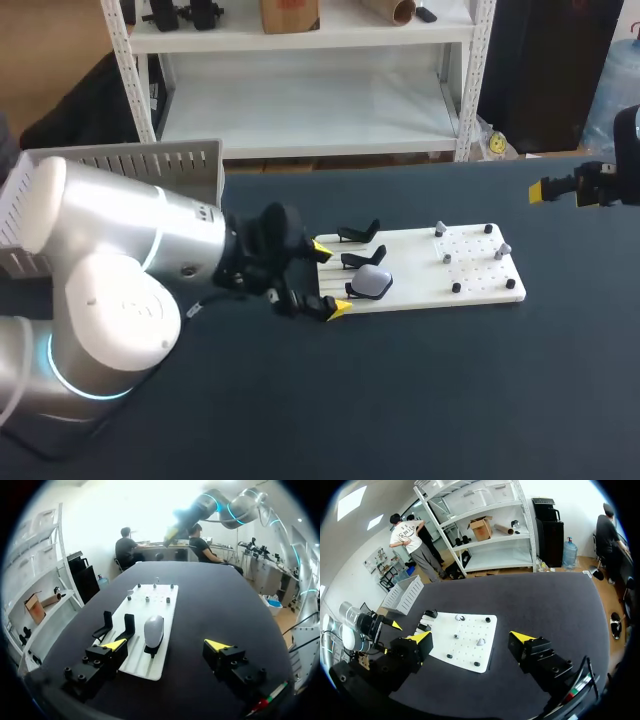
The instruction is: Pick up each earbud case from the left stands, insert the matching earbuds, close the lid, and place the case in the box.
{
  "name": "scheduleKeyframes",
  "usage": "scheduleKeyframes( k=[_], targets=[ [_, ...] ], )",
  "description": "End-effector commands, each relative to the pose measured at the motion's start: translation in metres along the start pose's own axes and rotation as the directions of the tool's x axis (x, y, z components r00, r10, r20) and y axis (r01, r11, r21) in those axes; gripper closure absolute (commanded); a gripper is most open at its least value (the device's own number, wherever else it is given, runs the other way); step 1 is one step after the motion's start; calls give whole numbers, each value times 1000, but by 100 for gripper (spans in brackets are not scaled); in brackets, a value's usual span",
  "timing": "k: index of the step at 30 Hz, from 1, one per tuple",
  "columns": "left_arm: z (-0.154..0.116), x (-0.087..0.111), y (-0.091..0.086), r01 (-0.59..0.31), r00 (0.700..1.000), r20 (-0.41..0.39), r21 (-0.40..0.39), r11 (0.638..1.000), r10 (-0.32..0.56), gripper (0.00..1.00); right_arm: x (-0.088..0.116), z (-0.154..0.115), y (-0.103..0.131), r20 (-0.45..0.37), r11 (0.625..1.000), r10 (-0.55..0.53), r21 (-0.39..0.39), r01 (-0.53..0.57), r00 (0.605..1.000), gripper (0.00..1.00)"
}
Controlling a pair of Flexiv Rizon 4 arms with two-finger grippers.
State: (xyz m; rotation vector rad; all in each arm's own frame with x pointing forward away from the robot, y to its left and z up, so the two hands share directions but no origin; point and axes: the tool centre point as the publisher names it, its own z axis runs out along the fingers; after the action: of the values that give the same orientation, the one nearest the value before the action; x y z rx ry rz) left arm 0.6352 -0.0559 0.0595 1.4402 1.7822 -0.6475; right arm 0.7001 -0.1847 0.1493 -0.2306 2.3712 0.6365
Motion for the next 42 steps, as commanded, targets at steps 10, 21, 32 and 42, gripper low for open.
scheduleKeyframes(
  k=[10,21,32,42],
  targets=[
    [28,10,16,-6,999,54,76,997,2,0,0,0,0,-2,1000,0,-1,0,1000,0],
    [33,11,18,29,996,77,102,994,-37,20,0,0,0,-2,1000,0,-1,0,1000,0],
    [36,11,18,40,995,85,132,990,-51,38,0,0,0,-2,1000,0,-1,0,1000,0],
    [45,10,21,51,993,93,173,984,-68,41,0,0,0,-2,1000,0,-1,0,1000,0]
  ],
)
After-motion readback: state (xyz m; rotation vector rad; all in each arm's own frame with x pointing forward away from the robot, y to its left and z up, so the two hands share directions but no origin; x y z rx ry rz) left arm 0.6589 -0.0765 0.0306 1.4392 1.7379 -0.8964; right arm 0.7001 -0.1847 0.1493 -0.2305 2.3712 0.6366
